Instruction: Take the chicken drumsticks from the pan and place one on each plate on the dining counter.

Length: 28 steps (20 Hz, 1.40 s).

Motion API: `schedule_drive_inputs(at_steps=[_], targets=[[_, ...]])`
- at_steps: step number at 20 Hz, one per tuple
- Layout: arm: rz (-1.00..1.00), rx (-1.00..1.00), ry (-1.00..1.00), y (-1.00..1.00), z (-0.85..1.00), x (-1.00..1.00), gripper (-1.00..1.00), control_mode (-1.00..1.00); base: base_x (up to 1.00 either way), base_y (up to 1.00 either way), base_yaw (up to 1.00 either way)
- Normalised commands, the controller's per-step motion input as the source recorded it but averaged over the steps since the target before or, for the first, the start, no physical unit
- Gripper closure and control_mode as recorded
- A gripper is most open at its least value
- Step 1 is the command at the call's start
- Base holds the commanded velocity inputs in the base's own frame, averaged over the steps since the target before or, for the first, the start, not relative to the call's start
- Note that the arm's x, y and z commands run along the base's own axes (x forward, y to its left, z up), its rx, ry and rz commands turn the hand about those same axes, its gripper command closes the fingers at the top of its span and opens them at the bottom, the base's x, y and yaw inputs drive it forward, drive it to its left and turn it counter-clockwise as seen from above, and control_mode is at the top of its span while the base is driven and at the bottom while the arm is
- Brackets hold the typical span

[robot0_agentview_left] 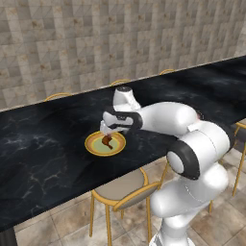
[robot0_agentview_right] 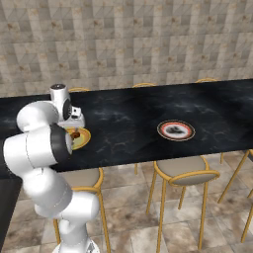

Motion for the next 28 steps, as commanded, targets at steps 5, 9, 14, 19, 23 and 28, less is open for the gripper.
schedule_drive_inputs(at_steps=[5,9,14,19,23,28], targets=[[-0.13,0.00,-0.07,-0.53,0.16,-1.00,-1.00,-1.00,0.00,0.00,0.00],[-0.11,0.00,-0.07,-0.52,0.22,-0.99,-1.00,-1.00,0.00,0.00,0.00],[-0.14,0.00,-0.01,-0.36,0.21,-0.85,-1.00,-1.00,0.00,0.00,0.00],[-0.05,0.00,-0.04,-0.28,0.15,-0.80,-1.00,-1.00,0.00,0.00,0.00],[-0.03,0.00,-0.03,-0.04,0.00,-0.20,-1.00,-1.00,0.00,0.00,0.00],[0.00,0.00,0.00,0.00,0.00,-0.04,-1.00,-1.00,0.00,0.00,0.00]])
